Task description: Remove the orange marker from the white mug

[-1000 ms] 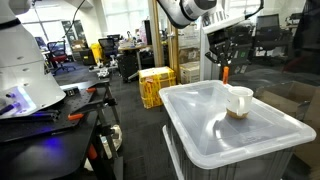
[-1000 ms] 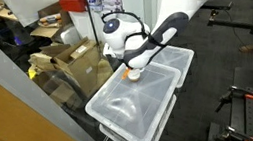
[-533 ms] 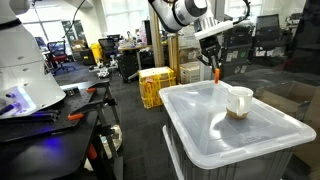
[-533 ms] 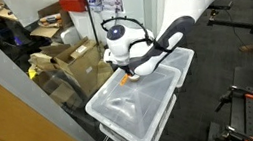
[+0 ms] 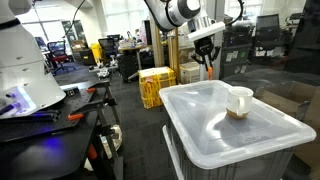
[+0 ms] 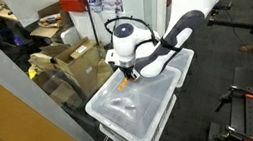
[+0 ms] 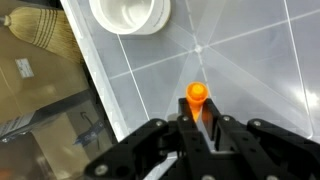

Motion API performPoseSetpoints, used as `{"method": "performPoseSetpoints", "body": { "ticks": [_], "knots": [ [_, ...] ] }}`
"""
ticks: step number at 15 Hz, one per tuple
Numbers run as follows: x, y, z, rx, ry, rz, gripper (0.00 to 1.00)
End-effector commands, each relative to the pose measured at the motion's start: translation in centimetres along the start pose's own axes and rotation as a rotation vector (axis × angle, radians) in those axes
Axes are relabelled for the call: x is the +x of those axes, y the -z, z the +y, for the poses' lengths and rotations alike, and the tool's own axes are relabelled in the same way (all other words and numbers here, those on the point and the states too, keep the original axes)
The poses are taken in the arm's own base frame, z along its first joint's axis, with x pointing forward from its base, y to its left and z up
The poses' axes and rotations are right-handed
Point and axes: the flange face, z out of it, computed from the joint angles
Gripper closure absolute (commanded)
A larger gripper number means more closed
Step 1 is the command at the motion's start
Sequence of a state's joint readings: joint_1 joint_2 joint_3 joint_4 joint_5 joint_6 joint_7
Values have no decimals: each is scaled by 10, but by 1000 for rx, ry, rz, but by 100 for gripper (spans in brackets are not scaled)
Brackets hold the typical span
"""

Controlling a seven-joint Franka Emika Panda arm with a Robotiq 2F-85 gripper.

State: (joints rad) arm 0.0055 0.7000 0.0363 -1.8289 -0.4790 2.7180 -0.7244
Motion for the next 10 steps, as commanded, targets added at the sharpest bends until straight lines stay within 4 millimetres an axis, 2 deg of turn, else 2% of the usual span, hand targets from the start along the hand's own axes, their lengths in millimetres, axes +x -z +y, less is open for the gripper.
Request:
{"method": "performPoseSetpoints", "body": {
  "ticks": [1, 3, 5, 6, 10],
  "knots": [
    [-5, 17, -12, 16, -4, 67, 95],
    [-5, 19, -14, 26, -20, 87, 54],
    [-8, 22, -15, 42, -34, 99, 50],
    [-9, 24, -14, 39, -45, 106, 44],
    [-20, 35, -10, 49, -108, 113, 14]
  ]
}}
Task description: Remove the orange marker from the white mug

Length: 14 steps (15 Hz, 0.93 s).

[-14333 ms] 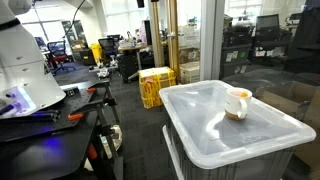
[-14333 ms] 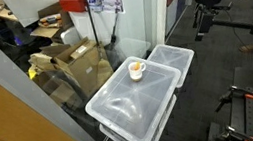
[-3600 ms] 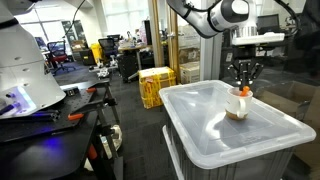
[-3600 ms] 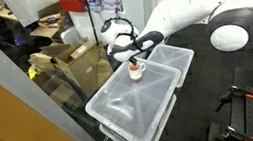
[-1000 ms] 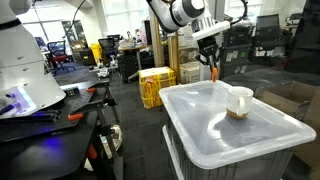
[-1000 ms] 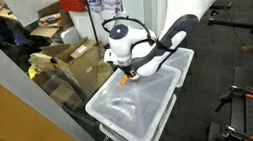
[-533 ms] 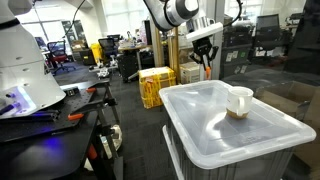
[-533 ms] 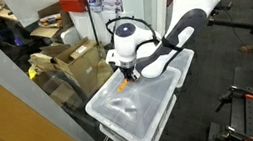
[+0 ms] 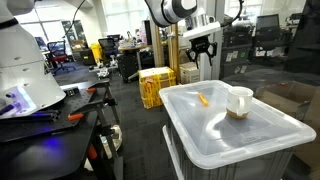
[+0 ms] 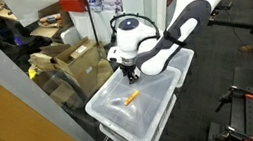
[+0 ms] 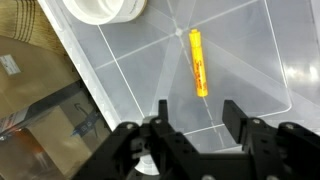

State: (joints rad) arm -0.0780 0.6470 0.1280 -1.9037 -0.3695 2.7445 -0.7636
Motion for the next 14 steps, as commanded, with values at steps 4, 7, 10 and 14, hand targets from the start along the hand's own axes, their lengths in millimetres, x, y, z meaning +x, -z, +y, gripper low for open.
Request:
{"method": "performPoseSetpoints", "body": {
  "ticks": [4, 7, 10, 14],
  "knots": [
    [-26, 41, 4, -9, -92, 29, 0],
    [-35, 53, 6, -11, -129, 30, 0],
    [-42, 62, 8, -5, -158, 39, 0],
    [-39, 53, 14, -7, -172, 34, 0]
  ]
}}
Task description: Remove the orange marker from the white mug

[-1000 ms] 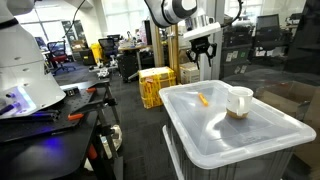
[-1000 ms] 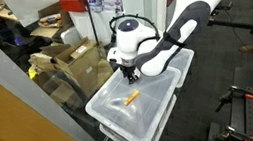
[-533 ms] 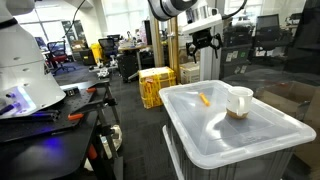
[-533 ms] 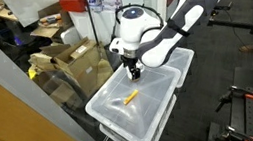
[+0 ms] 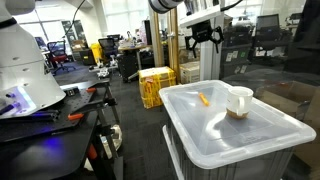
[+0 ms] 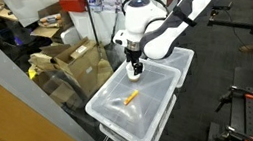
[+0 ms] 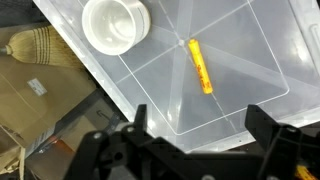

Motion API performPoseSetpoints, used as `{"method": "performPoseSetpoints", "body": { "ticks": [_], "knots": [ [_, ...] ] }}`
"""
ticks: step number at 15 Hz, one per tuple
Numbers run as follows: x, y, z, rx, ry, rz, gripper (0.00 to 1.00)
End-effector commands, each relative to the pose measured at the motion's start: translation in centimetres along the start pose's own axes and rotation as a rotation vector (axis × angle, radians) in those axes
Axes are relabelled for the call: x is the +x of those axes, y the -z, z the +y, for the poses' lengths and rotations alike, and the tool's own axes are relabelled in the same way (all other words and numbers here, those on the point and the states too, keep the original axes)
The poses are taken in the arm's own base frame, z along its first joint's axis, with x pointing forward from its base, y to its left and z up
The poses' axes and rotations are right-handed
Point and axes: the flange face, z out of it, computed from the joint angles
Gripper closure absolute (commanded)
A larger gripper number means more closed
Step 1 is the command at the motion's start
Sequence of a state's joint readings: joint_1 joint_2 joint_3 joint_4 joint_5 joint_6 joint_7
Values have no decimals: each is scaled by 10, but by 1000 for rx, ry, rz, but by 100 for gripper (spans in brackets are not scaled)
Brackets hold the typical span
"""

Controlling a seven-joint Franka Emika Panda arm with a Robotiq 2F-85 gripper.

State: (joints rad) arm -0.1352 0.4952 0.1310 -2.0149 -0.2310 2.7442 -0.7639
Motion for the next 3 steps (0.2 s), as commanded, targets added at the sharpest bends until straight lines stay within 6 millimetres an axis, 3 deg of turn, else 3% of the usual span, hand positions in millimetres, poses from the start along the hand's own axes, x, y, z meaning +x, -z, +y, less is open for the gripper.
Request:
{"method": "performPoseSetpoints", "body": {
  "ticks": [1, 3],
  "knots": [
    [0, -1, 0, 1, 0, -1, 0],
    [1, -2, -2, 4, 2, -2, 0]
  ]
}}
